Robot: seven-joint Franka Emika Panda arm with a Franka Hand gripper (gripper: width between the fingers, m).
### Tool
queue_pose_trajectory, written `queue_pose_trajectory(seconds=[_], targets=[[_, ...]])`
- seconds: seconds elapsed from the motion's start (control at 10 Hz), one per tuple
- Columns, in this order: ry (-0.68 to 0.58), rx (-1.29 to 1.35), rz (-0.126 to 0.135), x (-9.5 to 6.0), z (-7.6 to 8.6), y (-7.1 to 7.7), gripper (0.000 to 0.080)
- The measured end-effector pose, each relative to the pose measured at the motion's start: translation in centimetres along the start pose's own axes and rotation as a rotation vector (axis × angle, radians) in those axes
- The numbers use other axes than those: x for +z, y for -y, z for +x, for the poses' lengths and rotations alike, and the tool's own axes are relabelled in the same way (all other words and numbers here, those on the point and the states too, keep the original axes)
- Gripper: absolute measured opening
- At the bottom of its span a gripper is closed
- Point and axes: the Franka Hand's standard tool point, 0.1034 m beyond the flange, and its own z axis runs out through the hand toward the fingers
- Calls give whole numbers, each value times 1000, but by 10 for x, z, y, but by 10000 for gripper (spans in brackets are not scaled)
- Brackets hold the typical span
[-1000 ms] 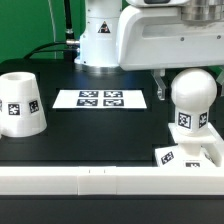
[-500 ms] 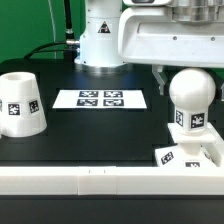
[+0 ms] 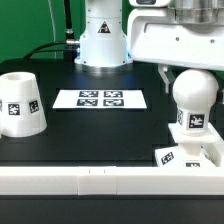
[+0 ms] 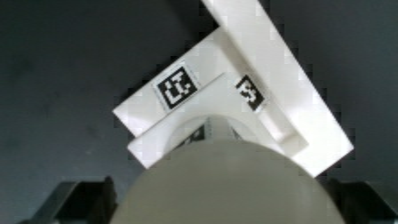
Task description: Assemble lamp
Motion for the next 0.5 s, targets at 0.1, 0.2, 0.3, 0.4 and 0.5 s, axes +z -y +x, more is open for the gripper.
queue_pose_trajectory(seconds=[0.1, 0.2, 0.3, 0.4, 0.5], targets=[[16, 121, 18, 0, 0, 0, 578], [31, 189, 28, 0, -1, 0, 578], [40, 308, 38, 0, -1, 1, 578], [46, 384, 43, 0, -3, 3, 578], [60, 462, 60, 0, -3, 6, 577]])
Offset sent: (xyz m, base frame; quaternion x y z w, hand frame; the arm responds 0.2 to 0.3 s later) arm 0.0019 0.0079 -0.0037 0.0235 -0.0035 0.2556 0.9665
